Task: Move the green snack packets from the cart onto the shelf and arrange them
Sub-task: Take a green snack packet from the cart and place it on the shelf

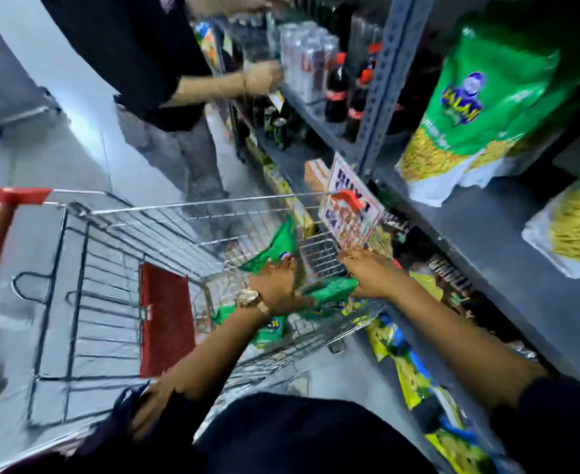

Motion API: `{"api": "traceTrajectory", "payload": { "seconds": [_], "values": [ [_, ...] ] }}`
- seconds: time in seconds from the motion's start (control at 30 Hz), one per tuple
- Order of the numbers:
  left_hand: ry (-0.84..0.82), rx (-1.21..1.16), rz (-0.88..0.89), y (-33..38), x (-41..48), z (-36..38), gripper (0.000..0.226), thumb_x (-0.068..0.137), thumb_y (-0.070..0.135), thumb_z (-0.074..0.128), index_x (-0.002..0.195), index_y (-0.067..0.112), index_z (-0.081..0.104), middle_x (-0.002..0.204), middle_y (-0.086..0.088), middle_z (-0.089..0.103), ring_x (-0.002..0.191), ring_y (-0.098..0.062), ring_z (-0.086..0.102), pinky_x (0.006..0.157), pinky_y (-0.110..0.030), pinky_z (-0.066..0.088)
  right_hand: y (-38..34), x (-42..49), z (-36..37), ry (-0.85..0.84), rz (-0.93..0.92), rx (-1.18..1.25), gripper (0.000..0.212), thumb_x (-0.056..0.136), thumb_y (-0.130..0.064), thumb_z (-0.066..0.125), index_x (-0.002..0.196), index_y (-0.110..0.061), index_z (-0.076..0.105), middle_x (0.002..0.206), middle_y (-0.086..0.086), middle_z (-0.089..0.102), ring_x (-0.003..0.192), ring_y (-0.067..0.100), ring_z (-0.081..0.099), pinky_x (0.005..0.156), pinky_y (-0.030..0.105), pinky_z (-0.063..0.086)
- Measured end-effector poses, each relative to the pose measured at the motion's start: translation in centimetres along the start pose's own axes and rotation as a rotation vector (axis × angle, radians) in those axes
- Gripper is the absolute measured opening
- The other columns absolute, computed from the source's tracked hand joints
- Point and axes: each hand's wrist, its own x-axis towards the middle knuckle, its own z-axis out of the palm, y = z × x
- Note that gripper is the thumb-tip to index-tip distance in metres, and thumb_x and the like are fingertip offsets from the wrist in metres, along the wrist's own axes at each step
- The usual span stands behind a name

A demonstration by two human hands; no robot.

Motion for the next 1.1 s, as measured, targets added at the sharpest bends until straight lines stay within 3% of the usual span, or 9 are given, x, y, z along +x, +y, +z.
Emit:
{"api": "traceTrajectory", "payload": {
  "seconds": [0.1,0.2,0.4,0.5,0.67,0.77,0.87,0.97,1.1],
  "values": [
    [-0.11,0.014,0.06,-0.2,0.9,2.0,0.074,0.079,0.052,0.069,0.138,0.015,0.047,0.139,-0.023,0.052,0.125,-0.04,0.054,0.104,-0.043,0.045,-0.2,3.0,2.1,-0.153,0.035,-0.07,0.046,0.09,-0.013,0.054,0.135,-0.005,0.045,0.139,0.016,0.05,0.131,0.033,0.046,0.105,0.041,0.042],
    [-0.21,0.109,-0.011,-0.5,2.5,3.4,0.073,0.077,0.045,0.074,0.136,0.011,0.048,0.137,-0.023,0.053,0.125,-0.041,0.054,0.104,-0.048,0.046,-0.4,4.1,3.8,-0.245,0.08,-0.074,0.043,0.091,-0.011,0.049,0.134,-0.006,0.046,0.134,0.015,0.055,0.126,0.031,0.052,0.1,0.038,0.041],
    [-0.23,0.094,-0.075,0.0,4.8,4.8,0.028,0.095,0.017,0.051,0.118,0.004,0.061,0.121,-0.02,0.065,0.114,-0.04,0.061,0.089,-0.042,0.049,-0.3,4.9,5.5,-0.174,0.19,-0.047,0.04,0.091,-0.008,0.044,0.129,-0.013,0.055,0.128,0.012,0.063,0.122,0.03,0.058,0.097,0.038,0.047],
    [-0.144,0.158,-0.059,0.4,5.1,5.1,0.027,0.097,0.012,0.043,0.111,0.004,0.064,0.11,-0.018,0.071,0.106,-0.038,0.066,0.081,-0.039,0.05,0.2,4.7,5.5,-0.111,0.279,0.076,0.033,0.087,-0.011,0.054,0.119,-0.016,0.062,0.117,0.012,0.068,0.112,0.032,0.064,0.091,0.039,0.051],
    [-0.086,0.065,-0.046,0.1,5.3,3.5,0.023,0.094,0.022,0.055,0.108,0.006,0.063,0.107,-0.017,0.07,0.102,-0.038,0.067,0.081,-0.041,0.053,1.0,2.8,4.6,0.036,0.499,0.363,0.031,0.084,-0.017,0.066,0.115,-0.019,0.067,0.114,0.012,0.07,0.109,0.033,0.065,0.085,0.038,0.052],
    [-0.005,-0.114,-0.061,0.1,5.4,1.0,0.031,0.089,0.033,0.065,0.108,0.009,0.067,0.105,-0.014,0.07,0.097,-0.032,0.066,0.077,-0.04,0.052,2.4,0.6,3.8,0.219,0.615,0.698,0.03,0.069,-0.02,0.081,0.098,-0.021,0.076,0.091,0.008,0.076,0.087,0.026,0.07,0.07,0.033,0.051],
    [0.097,-0.545,0.003,0.3,5.0,-2.3,0.016,0.081,0.023,0.076,0.095,0.014,0.076,0.085,-0.009,0.076,0.072,-0.028,0.067,0.066,-0.036,0.055,3.0,-3.2,1.4,0.433,0.609,1.197,0.017,0.062,-0.008,0.085,0.075,-0.014,0.075,0.052,-0.006,0.068,0.047,0.005,0.057,0.049,0.024,0.043],
    [0.238,-1.093,0.033,2.0,4.1,-5.6,0.017,0.076,0.003,0.077,0.086,0.017,0.077,0.076,-0.001,0.079,0.07,-0.03,0.07,0.07,-0.051,0.057,2.2,-7.1,-2.6,0.661,0.488,1.698,0.017,0.071,0.011,0.072,0.085,0.0,0.069,0.052,-0.008,0.07,0.04,0.002,0.058,0.041,0.017,0.049],
    [0.392,-1.287,0.222,7.1,4.0,-10.0,0.016,0.083,-0.008,0.065,0.098,-0.003,0.068,0.058,0.022,0.068,0.059,0.008,0.06,0.061,-0.013,0.049,2.4,-11.6,-7.0,0.955,0.352,1.786,0.019,0.08,0.013,0.063,0.082,-0.005,0.066,0.061,-0.014,0.073,0.056,-0.002,0.068,0.054,0.012,0.053]
  ]
}}
